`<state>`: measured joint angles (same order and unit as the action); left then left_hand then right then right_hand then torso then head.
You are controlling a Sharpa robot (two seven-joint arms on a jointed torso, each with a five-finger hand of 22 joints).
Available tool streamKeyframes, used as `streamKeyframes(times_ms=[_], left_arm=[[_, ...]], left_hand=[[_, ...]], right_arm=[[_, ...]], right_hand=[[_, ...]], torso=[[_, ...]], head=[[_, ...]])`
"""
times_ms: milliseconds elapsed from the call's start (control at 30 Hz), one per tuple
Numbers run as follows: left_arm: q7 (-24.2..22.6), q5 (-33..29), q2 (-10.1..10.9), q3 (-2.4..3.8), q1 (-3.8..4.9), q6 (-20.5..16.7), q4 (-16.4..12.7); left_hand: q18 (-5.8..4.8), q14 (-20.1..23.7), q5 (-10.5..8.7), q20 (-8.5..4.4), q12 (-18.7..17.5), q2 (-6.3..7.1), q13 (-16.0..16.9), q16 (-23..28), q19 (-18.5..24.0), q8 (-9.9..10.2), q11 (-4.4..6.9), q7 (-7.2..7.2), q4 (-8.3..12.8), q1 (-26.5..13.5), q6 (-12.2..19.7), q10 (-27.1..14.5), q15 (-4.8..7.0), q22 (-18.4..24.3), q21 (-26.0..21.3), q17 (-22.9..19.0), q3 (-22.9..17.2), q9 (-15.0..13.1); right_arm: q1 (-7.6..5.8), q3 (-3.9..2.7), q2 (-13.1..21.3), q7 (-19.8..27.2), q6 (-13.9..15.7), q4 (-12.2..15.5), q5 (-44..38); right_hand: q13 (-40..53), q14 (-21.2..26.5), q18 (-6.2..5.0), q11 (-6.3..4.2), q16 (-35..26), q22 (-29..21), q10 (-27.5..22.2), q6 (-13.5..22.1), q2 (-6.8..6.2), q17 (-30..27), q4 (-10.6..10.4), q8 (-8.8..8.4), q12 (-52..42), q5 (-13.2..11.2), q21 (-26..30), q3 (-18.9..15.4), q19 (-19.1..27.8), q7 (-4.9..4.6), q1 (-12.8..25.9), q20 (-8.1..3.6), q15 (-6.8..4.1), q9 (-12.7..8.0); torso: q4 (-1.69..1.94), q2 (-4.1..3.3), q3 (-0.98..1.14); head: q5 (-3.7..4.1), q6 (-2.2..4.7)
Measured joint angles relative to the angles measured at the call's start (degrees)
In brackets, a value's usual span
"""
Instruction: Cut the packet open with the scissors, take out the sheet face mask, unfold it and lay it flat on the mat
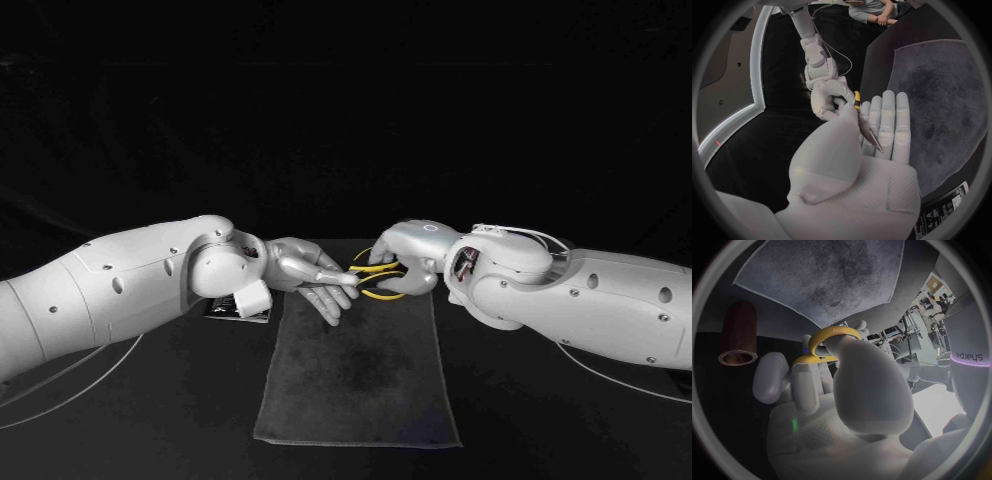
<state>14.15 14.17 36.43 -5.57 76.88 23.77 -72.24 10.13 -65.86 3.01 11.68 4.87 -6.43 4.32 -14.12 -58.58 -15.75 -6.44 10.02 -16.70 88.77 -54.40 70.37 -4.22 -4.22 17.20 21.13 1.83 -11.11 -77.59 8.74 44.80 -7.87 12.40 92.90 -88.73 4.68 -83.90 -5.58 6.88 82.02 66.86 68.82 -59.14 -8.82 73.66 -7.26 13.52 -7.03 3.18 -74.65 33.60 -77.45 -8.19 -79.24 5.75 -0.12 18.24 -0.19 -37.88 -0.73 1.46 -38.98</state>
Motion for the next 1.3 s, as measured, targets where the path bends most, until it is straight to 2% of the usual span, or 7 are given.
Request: streamKeyframes(times_ms=[200, 433, 667, 833, 1167, 1233, 1300], left_arm=[[0.02, -0.56, 0.00, -0.02, 0.00, 0.24, 0.00], [0.01, -1.13, 0.00, -0.05, -0.01, 0.39, -0.04], [0.17, -1.54, 0.01, -0.15, -0.02, 0.52, -0.02], [0.42, -1.77, -0.02, -0.32, -0.01, 0.52, 0.02], [0.87, -2.04, -0.02, -0.50, -0.01, 0.46, 0.03], [0.91, -2.07, 0.00, -0.51, -0.01, 0.45, 0.03], [0.92, -2.10, 0.00, -0.51, -0.01, 0.44, 0.03]], left_hand=[[-0.01, 0.00, -0.05, -0.01, -0.67, -1.57, -0.19, 0.00, -0.01, 0.24, 0.08, -0.01, -0.14, 1.23, 0.02, 0.49, 0.00, 0.00, 0.00, 0.95, -3.99, 0.09], [-0.03, 0.00, -0.37, -0.21, -0.70, -1.96, -0.19, 0.00, -0.20, 0.49, -0.12, -0.04, -0.15, 0.27, 0.06, 0.70, -0.01, 0.00, -0.21, 2.24, -9.18, 0.19], [-0.40, 0.00, -0.33, -0.09, -0.71, 2.42, -0.10, 0.25, -0.32, 0.58, -0.22, 0.30, -0.22, -8.64, -0.30, 1.22, -0.02, 0.00, -0.21, 3.93, -11.09, 0.19], [-0.42, 0.00, -0.33, 0.00, -0.71, 5.08, 0.02, 0.56, -0.41, 0.57, -0.42, 0.50, -0.14, -11.31, -0.51, 1.42, -0.02, 0.00, -0.43, 4.57, -10.36, 0.19], [-0.46, 0.00, -0.33, 0.00, -0.71, 4.49, 0.09, 0.56, -0.40, 0.57, -0.42, 0.31, -0.14, -12.34, -0.72, 1.42, -0.03, -0.01, -0.43, 4.99, -10.42, 0.19], [-0.46, -0.25, -0.33, 0.00, -0.71, 3.51, 0.18, 0.56, -0.40, 0.57, -0.20, 0.05, -0.06, -10.84, -0.97, 1.64, 0.08, -0.01, -0.43, 5.45, -13.04, 0.19], [-0.47, -0.39, -0.33, -0.23, -0.71, 3.57, 0.19, 0.56, -0.63, 0.57, -0.01, 0.01, -0.09, -9.08, -1.03, 1.84, 0.22, -0.02, -0.43, 5.94, -16.04, 0.16]], right_arm=[[0.00, 0.00, 0.17, 0.02, 0.00, 0.30, -0.06], [0.00, -0.03, 0.31, 0.03, -0.01, 0.44, -0.18], [0.00, -0.03, 0.33, 0.03, -0.03, 0.54, -0.36], [0.00, -0.02, 0.34, 0.06, -0.04, 0.60, -0.51], [0.01, -0.01, 0.39, 0.03, -0.04, 0.59, -0.70], [0.01, -0.01, 0.41, 0.02, -0.04, 0.60, -0.73], [0.01, -0.02, 0.41, 0.02, -0.04, 0.61, -0.76]], right_hand=[[0.00, 0.00, 0.31, 0.03, -0.10, 0.00, 0.03, 0.05, 0.00, -0.04, -0.05, 0.00, 0.00, 0.00, 0.00, 0.05, 0.00, -0.04, -0.01, 0.00, 0.00, 0.06], [0.00, 0.00, 0.32, 0.04, -0.18, -0.01, 0.05, 0.19, 0.00, -0.14, -0.09, -0.01, 0.00, 0.00, 0.01, 0.08, 0.00, 0.00, -0.02, 0.00, 0.00, 0.06], [0.00, 0.00, 0.33, 0.04, -0.20, -0.13, 0.05, 0.25, 0.00, -0.12, -0.09, -0.02, 0.22, 0.00, 0.05, 0.07, 0.00, -0.04, -0.02, 0.00, 0.00, 0.05], [0.00, 0.00, 0.33, 0.04, -0.21, -0.15, 0.04, 0.25, 0.00, -0.10, -0.09, -0.03, 0.22, 0.00, 0.05, 0.07, 0.00, -0.04, -0.03, 0.00, 0.00, 0.05], [0.00, 0.00, 0.35, 0.02, -0.22, -0.10, 0.03, 0.40, 0.05, -0.09, -0.09, -0.13, 0.30, 0.00, 0.06, 0.07, 0.00, -0.01, -0.10, 0.00, 0.00, 0.09], [0.00, 0.00, 0.35, 0.02, -0.22, -0.10, 0.02, 0.40, 0.05, -0.09, -0.09, -0.14, 0.30, 0.00, 0.10, 0.07, 0.00, -0.01, -0.10, 0.00, 0.01, 0.09], [0.00, 0.00, 0.35, 0.01, -0.22, -0.10, 0.02, 0.40, 0.05, -0.09, -0.09, -0.14, 0.30, 0.00, 0.10, 0.06, 0.00, -0.01, -0.10, 0.00, 0.00, 0.09]], torso=[[0.00, -0.01, -0.01], [-0.01, -0.02, -0.02], [0.00, -0.04, -0.02], [0.01, -0.05, -0.02], [0.00, -0.07, -0.02], [0.00, -0.08, -0.02], [0.00, -0.08, -0.02]], head=[[-0.08, -0.04], [-0.09, -0.12], [-0.02, -0.18], [0.03, -0.21], [0.08, -0.31], [0.08, -0.32], [0.08, -0.34]])
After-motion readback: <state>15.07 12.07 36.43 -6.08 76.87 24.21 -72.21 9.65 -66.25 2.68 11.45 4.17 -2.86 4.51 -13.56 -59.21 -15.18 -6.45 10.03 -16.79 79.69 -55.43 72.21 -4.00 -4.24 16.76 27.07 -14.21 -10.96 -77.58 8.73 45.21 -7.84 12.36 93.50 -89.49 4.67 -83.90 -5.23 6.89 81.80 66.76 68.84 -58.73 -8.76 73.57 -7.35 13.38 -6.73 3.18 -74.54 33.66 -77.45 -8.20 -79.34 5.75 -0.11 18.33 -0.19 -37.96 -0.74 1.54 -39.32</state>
